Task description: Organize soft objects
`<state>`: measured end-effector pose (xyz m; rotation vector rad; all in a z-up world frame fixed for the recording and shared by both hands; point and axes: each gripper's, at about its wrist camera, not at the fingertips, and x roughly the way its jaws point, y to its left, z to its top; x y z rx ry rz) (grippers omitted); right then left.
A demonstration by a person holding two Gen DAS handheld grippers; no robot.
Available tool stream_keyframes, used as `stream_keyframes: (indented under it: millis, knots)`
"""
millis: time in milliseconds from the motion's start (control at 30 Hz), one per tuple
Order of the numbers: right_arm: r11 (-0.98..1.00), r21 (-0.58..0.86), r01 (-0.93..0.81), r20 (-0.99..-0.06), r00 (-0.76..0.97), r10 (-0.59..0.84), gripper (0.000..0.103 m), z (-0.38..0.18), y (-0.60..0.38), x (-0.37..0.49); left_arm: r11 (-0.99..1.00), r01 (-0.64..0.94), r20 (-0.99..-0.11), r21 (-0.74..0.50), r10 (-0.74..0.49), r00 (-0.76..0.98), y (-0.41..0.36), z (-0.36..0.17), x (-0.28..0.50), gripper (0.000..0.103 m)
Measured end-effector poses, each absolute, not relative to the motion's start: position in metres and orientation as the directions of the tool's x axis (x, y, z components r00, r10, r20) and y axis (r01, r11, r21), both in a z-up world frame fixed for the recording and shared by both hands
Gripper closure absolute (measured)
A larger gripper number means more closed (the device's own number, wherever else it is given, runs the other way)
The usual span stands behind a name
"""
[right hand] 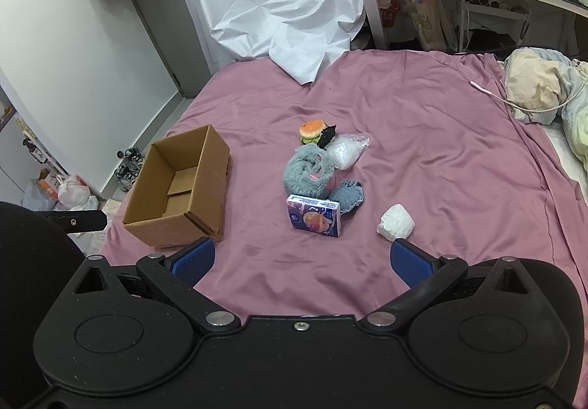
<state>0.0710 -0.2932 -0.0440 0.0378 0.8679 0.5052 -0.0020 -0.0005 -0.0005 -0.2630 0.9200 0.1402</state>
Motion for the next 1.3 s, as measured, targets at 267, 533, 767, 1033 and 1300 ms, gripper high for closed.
stream_keyframes:
  millis: [267,533,767,1033,1300]
  knots:
    - [0.882,0.223,-0.415,-0.715,0.545,0.437,0.000,-0.043,-0.293,0.071,0.959,-0.231,-0.799,-0.163,0.009,0.602,-0.001,-0.002,-0.002,0.001]
    - [0.874,0.227,-0.429,-0.704,0.548,0.452,0.000,-0.047,-0.294,0.073,0.966,-0.204,-0.788,-0.157,0.002,0.616,0.000,-0.004,0.000,0.001]
    - [0.866,0.245,-0.436,-0.689,0.550,0.472,0.000,-0.053,-0.298,0.082,0.958,-0.219,-0.776,-0.184,-0.004,0.631,0.008,-0.008,0.015,0.001]
    - [0.871,0.294,-0.394,-0.709,0.520,0.475,0.000,-0.073,-0.311,0.106,0.965,-0.182,-0.779,-0.189,-0.034,0.626,0.003,-0.021,0.041,0.002]
    - [0.870,0.339,-0.358,-0.718,0.499,0.485,0.001,-0.092,-0.316,0.130,0.976,-0.120,-0.797,-0.184,-0.077,0.599,-0.003,-0.037,0.070,0.003]
